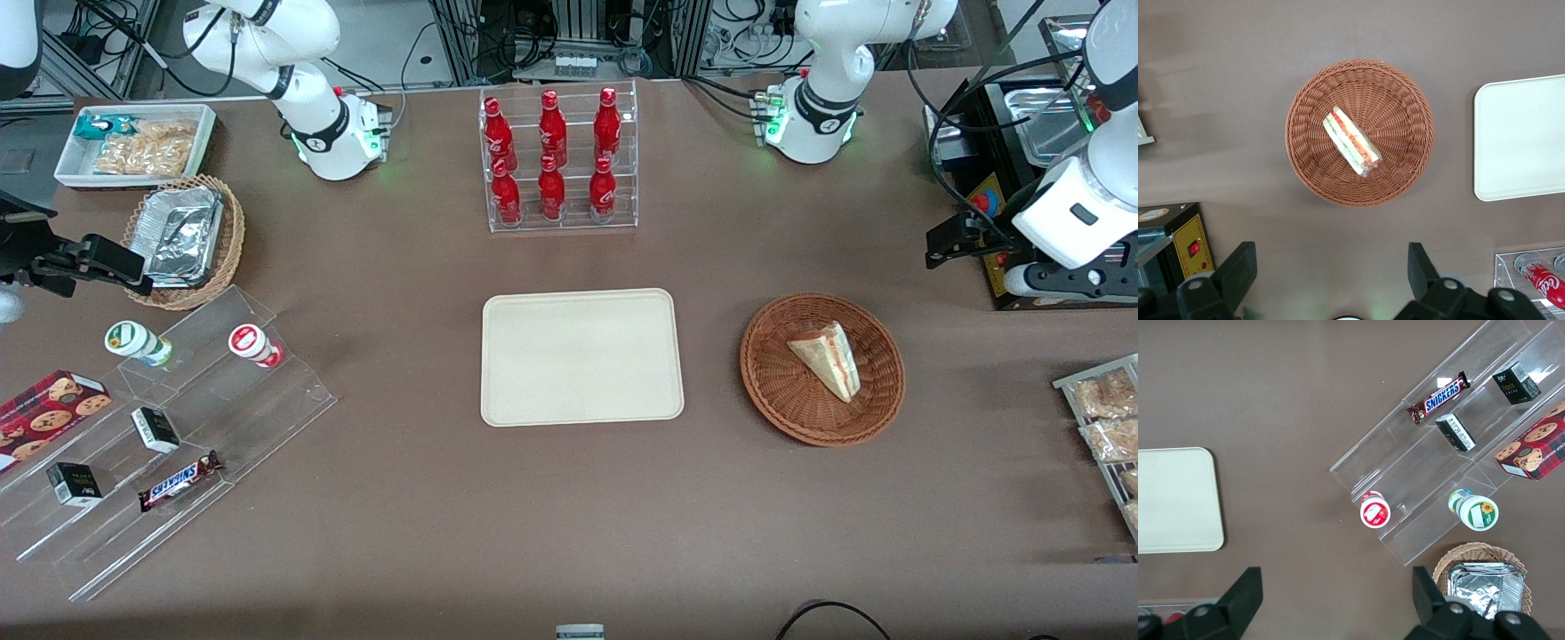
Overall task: Place sandwich from basket to tray
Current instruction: 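Move the left gripper over the wicker basket toward the sandwich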
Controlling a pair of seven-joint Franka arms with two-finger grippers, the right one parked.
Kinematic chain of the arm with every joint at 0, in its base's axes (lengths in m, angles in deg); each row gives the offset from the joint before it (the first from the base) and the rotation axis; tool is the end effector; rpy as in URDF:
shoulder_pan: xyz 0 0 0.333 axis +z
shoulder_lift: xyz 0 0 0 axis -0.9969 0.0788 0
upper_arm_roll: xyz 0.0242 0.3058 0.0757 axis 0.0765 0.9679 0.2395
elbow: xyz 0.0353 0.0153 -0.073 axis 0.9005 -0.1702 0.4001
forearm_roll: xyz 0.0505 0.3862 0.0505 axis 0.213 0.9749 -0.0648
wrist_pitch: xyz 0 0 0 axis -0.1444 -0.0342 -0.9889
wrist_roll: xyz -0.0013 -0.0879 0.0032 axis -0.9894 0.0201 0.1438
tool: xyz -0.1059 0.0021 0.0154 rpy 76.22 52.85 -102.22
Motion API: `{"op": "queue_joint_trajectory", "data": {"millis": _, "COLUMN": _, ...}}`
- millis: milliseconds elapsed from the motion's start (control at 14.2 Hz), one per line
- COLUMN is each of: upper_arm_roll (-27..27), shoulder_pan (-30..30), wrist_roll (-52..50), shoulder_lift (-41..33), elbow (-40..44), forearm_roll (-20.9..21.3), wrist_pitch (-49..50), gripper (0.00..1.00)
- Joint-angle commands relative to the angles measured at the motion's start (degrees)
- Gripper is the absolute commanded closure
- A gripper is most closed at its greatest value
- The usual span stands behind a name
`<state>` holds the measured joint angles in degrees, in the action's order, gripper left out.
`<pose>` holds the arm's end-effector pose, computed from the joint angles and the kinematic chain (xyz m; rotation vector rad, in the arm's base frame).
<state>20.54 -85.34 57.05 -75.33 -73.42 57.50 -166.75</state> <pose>0.5520 -0.0373 0.5927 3.1159 -0.1335 -0.1401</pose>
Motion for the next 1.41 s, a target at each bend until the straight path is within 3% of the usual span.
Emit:
{"op": "queue_joint_trajectory", "data": {"millis": 0, "upper_arm_roll": -0.33, "shoulder_pan": 0.57, "wrist_roll": 0.40, "shoulder_lift": 0.51, "elbow": -0.19, "forearm_roll": 0.20, "wrist_pitch": -0.27, "gripper": 0.00}}
{"op": "queue_joint_trajectory", "data": {"millis": 212, "upper_arm_roll": -0.42, "shoulder_pan": 0.30, "wrist_roll": 0.23, "shoulder_lift": 0.68, "elbow": -4.57, "forearm_roll": 0.38, "wrist_pitch": -1.40, "gripper": 0.00}}
{"op": "queue_joint_trajectory", "data": {"millis": 565, "upper_arm_roll": -0.77, "shoulder_pan": -0.57, "wrist_roll": 0.05, "shoulder_lift": 1.48, "elbow": -16.25, "forearm_roll": 1.43, "wrist_pitch": -12.55, "gripper": 0.00}}
{"op": "queue_joint_trajectory", "data": {"millis": 847, "upper_arm_roll": -0.77, "shoulder_pan": -0.58, "wrist_roll": -2.31, "shoulder_lift": 1.65, "elbow": -29.08, "forearm_roll": 1.44, "wrist_pitch": -30.99, "gripper": 0.00}}
{"op": "queue_joint_trajectory", "data": {"millis": 1059, "upper_arm_roll": -0.95, "shoulder_pan": -1.01, "wrist_roll": -12.48, "shoulder_lift": 1.74, "elbow": -37.18, "forearm_roll": 1.44, "wrist_pitch": -44.36, "gripper": 0.00}}
{"op": "queue_joint_trajectory", "data": {"millis": 1341, "upper_arm_roll": -0.86, "shoulder_pan": -4.17, "wrist_roll": -35.30, "shoulder_lift": 5.68, "elbow": -37.90, "forearm_roll": 1.35, "wrist_pitch": -50.09, "gripper": 0.00}}
